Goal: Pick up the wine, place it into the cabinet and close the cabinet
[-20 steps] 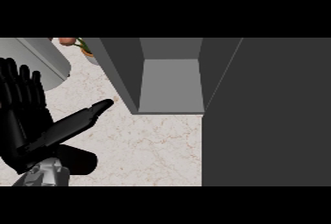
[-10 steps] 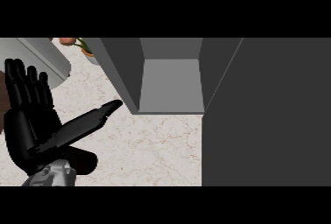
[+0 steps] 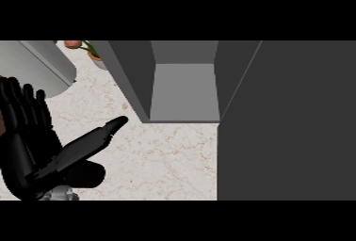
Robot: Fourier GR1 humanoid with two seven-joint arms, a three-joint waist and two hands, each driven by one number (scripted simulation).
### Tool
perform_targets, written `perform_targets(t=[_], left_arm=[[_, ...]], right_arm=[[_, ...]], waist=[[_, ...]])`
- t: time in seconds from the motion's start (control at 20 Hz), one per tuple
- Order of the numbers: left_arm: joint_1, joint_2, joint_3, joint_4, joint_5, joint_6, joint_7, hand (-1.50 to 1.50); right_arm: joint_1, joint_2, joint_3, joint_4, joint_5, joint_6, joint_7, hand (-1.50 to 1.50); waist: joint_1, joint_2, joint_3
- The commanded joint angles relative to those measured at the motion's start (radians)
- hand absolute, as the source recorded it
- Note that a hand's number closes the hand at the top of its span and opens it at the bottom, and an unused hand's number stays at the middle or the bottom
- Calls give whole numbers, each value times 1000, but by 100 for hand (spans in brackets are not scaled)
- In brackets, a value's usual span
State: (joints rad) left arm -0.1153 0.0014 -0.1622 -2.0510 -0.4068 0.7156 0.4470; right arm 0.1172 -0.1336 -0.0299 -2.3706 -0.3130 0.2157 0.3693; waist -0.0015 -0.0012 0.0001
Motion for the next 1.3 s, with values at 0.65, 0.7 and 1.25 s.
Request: perform_targets(t=[0.65, 0.7, 1.25], left_arm=[[275, 31, 20, -126, 59, -4, -67, -150], [338, 29, -13, -171, 49, -18, -67, -150], [455, 50, 187, -7, 383, -112, -393, -150]], right_arm=[[-70, 69, 77, 20, 105, -29, 11, -150], [-61, 18, -27, 9, 8, -2, 39, -150], [57, 75, 60, -58, 75, 32, -11, -150]], waist=[[5, 1, 0], [4, 0, 0], [2, -1, -1]])
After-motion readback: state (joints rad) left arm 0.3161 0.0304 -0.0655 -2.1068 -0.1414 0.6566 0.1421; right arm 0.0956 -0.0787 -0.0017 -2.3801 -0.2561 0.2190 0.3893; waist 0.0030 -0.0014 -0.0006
